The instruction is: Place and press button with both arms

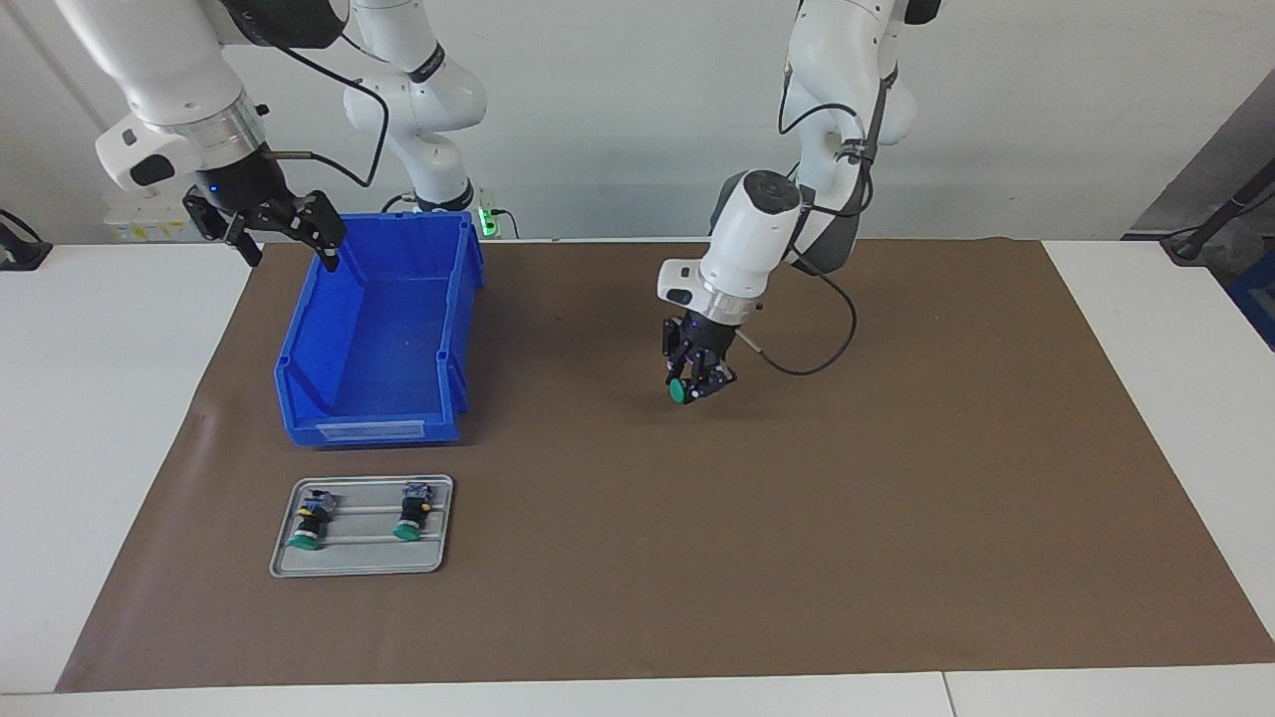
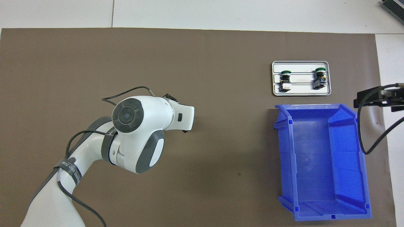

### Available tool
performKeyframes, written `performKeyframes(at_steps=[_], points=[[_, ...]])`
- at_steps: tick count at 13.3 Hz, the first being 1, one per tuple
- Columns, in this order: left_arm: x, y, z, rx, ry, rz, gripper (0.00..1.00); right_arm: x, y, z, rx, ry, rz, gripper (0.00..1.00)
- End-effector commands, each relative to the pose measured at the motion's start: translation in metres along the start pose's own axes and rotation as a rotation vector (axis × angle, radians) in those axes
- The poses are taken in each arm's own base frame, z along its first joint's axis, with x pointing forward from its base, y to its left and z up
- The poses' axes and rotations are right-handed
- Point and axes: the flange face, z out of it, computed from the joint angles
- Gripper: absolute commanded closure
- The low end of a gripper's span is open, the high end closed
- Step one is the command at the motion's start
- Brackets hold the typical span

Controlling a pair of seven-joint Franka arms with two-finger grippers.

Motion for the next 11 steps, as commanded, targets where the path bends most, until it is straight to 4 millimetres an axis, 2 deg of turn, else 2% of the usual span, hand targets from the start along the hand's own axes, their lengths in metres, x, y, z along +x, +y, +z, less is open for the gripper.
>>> performKeyframes(at_steps=[1, 3, 6, 9, 11], points=[[-0.020, -0.037, -0.017, -0.072, 0.107, -0.056, 1.00, -0.006, 0.001, -0.001, 0.011, 0.009, -0.024, 0.00], [-0.035, -0.057, -0.024, -0.117, 0.205, -0.088, 1.00, -0.006, 0.002, -0.001, 0.012, 0.010, -0.024, 0.00], [-0.079, -0.076, -0.021, -0.120, 0.362, -0.118, 1.00, -0.007, 0.002, -0.001, 0.011, 0.007, -0.024, 0.00], [-0.127, -0.057, -0.007, -0.121, 0.556, -0.090, 1.00, -0.006, 0.002, -0.001, 0.012, 0.010, -0.024, 0.00], [-0.149, -0.052, 0.006, -0.088, 0.650, -0.086, 1.00, -0.006, 0.002, -0.002, 0.012, 0.012, -0.024, 0.00]])
